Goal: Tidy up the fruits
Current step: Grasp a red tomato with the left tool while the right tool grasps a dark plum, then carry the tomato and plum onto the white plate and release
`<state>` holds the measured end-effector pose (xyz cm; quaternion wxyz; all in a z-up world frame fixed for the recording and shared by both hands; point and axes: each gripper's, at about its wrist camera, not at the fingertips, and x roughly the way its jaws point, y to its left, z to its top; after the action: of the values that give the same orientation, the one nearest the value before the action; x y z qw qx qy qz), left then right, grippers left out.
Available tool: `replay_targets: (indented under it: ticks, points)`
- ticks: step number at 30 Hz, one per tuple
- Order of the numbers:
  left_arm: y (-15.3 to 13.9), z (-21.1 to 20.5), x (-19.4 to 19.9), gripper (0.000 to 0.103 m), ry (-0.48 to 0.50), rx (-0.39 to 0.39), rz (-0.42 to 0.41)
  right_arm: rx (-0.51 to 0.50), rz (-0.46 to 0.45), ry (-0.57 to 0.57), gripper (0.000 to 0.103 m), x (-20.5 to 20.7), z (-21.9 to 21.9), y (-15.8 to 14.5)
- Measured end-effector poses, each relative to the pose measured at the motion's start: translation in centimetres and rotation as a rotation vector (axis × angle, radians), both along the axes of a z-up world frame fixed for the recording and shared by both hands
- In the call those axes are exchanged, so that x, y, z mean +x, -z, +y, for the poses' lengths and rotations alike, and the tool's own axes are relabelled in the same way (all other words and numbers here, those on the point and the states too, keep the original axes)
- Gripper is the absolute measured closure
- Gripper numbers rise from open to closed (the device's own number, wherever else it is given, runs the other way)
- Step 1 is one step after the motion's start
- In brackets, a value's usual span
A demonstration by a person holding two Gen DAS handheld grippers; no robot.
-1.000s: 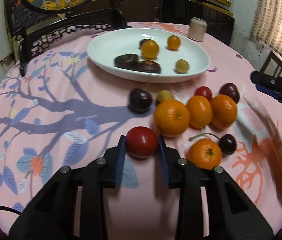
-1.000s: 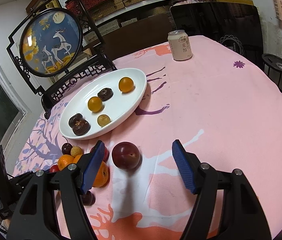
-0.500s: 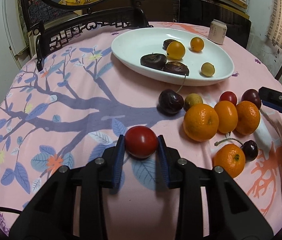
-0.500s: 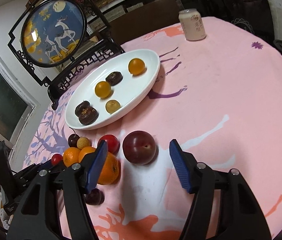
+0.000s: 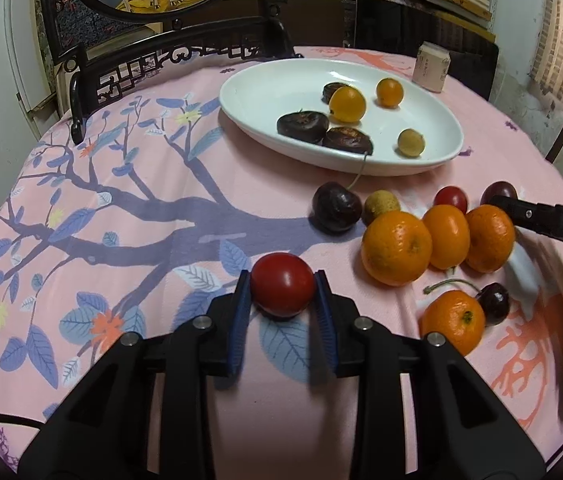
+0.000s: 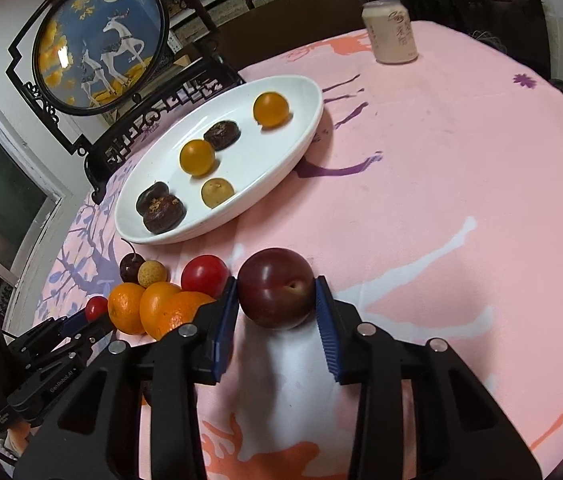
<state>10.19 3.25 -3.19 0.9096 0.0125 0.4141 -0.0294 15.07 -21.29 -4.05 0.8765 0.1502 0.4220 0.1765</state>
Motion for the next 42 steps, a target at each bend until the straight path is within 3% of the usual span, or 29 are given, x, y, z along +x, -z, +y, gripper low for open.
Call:
replay_targets:
  ticks: [7, 18, 25, 34, 42]
  points:
    - [-0.6, -0.2, -0.7, 0.072, -0.008, 0.024, -0.037, -0.007, -0.077, 0.015, 0.065, -1.9, -0.8, -1.4]
    - [-1.7, 0.2, -1.4, 0.072, -0.061, 0.053, -0.108, -0.138, -0.213, -0.034, 0.065, -5.0, 1.8, -2.8]
    - [-3.7, 0.9, -0.3, 0.071, -0.093, 0.032, -0.162, -0.122, -0.255, -0.017, 0.065, -5.0, 1.5, -3.9]
    - [-7.4, -0.2, 6.8, 0.071, -0.092, 0.034, -0.203, -0.129, -0.293, 0.005, 0.065, 0.8, 2.8, -8.1]
    - [-5.4, -1.3, 12.3, 0.071, -0.089, 0.021, -0.162, -0.168, -0.255, -0.009, 0.065, 5.8, 5.1, -6.4]
